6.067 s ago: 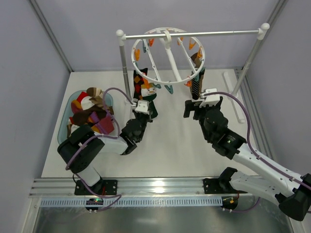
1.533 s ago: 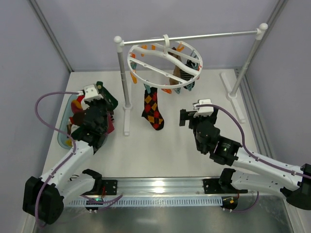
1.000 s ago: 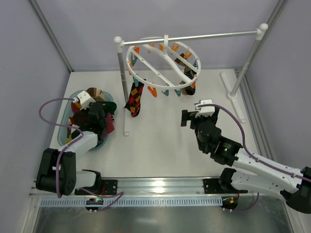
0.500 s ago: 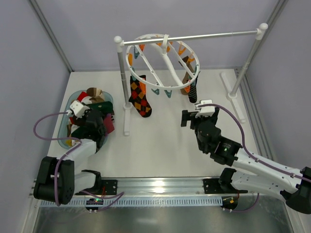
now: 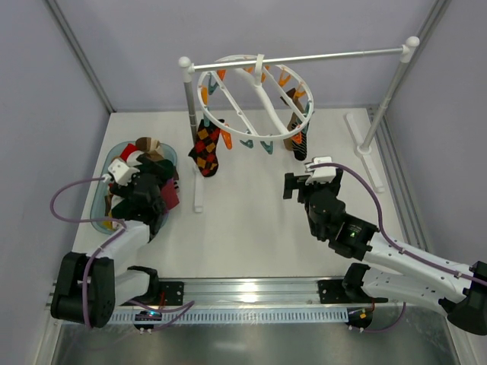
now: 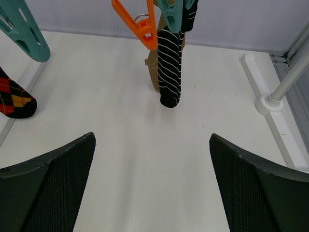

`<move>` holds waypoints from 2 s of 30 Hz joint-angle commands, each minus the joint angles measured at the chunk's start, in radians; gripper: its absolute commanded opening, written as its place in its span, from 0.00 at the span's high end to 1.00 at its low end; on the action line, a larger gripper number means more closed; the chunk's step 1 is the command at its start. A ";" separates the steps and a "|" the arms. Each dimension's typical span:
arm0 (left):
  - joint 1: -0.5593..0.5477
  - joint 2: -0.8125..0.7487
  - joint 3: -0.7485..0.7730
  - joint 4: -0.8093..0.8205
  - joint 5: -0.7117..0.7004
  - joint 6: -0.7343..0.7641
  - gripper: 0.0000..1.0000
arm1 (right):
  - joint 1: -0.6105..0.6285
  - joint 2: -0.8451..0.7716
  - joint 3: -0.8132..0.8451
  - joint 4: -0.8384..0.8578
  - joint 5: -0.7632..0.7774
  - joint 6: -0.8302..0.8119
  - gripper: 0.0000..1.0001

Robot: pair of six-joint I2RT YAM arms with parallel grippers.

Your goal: Remove the socks clipped to the hanger

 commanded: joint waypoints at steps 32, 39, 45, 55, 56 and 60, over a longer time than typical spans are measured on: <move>-0.648 -0.037 -0.039 0.329 -0.131 0.407 0.00 | -0.005 -0.084 -0.041 0.041 0.003 0.026 0.00; -0.648 -0.008 0.016 0.346 -0.027 0.477 0.00 | -0.005 -0.095 -0.048 0.043 0.003 0.026 0.00; -0.649 0.136 0.098 0.439 0.073 0.575 0.00 | -0.005 -0.116 -0.061 0.044 -0.003 0.027 0.01; -0.589 0.306 0.214 0.412 0.160 0.600 0.00 | -0.005 -0.125 -0.064 0.046 -0.013 0.024 0.00; -0.580 0.326 0.227 0.407 0.163 0.601 0.00 | -0.007 -0.127 -0.066 0.047 -0.014 0.026 0.00; -0.565 0.409 0.259 0.462 0.186 0.611 0.57 | -0.005 -0.125 -0.066 0.049 -0.016 0.024 0.00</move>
